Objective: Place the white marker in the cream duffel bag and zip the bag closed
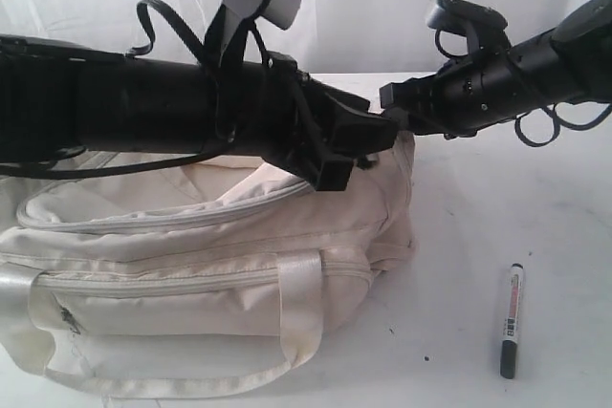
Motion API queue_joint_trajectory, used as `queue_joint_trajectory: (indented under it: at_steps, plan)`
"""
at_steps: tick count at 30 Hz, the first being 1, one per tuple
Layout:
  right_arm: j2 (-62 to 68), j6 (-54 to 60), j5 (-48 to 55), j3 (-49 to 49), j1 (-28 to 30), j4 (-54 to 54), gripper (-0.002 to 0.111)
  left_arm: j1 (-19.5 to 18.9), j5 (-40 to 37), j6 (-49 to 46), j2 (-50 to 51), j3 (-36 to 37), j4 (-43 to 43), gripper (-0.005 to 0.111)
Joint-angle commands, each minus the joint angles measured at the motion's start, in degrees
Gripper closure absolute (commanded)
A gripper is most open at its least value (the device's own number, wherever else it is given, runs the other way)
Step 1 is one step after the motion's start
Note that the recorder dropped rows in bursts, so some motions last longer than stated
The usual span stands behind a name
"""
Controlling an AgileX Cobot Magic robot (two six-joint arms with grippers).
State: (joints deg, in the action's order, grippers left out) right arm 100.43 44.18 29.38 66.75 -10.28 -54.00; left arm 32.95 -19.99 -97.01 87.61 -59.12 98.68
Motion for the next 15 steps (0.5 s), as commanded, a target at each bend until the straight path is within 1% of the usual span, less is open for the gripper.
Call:
queue_joint_trajectory:
  at_steps: [1, 4, 8, 12, 15]
  plan:
    - [0.35, 2.46, 1.05, 1.31, 0.63, -1.11, 0.059, 0.44, 1.45, -0.43, 1.06, -0.71, 1.26, 0.056]
    - [0.35, 3.16, 1.30, 1.35, 0.63, -1.39, 0.059, 0.44, 2.81, -0.43, 1.15, -2.96, 1.26, 0.056]
    - [0.46, 3.71, 2.24, 1.35, 0.63, -1.50, 0.059, 0.44, 9.39, -0.86, 2.12, -7.84, 1.26, 0.056]
    - [0.46, 4.85, 3.77, 1.35, 0.63, -1.50, 0.059, 0.44, 9.78, -0.68, 5.68, -11.45, 0.02, 0.056]
    - [0.46, 5.01, 4.98, 1.35, 0.63, -1.07, 0.059, 0.44, 10.90, 0.86, 7.95, -12.31, -0.10, 0.056]
